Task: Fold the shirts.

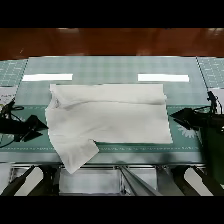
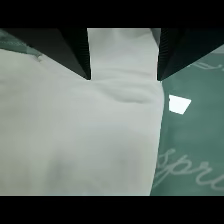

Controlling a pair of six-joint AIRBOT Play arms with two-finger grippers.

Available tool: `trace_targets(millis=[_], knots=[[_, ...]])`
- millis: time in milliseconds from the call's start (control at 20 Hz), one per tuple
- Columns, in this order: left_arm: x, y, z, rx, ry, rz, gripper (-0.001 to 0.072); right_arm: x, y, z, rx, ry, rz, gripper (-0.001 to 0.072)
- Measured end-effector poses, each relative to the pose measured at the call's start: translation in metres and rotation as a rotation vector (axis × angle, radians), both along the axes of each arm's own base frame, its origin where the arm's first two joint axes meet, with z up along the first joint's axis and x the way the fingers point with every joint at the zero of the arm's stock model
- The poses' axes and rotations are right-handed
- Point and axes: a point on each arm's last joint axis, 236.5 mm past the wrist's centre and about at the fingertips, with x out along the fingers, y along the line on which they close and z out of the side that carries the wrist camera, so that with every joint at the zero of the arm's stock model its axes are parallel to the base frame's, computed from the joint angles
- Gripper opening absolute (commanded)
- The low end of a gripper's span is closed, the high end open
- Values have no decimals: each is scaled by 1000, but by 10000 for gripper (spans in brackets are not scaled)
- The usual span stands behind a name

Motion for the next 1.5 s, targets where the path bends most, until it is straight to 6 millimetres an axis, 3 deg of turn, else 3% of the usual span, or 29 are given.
trace_targets(millis=[350,450,600,900,950,1000,1250,1500], knots=[[-46,-18,-27,-69,159,-39,507,-4,16,4,52,-59,-11,417],[-51,-20,-32,-86,185,-50,507,-4,18,5,59,-67,-11,417],[-49,-25,-41,-117,188,-56,507,-4,19,6,64,-71,-11,417],[-35,-70,-50,-263,136,-93,504,2,20,12,91,-88,-40,417],[-35,-74,-51,-268,137,-108,344,4,21,13,96,-93,-45,417],[-32,-74,-55,-256,123,-116,31,5,20,14,98,-97,-48,416],[-28,-78,-60,-242,88,-160,23,5,6,9,29,-59,-63,417],[-31,-79,-58,-242,81,-193,23,-40,-27,-34,-122,212,-84,416]])
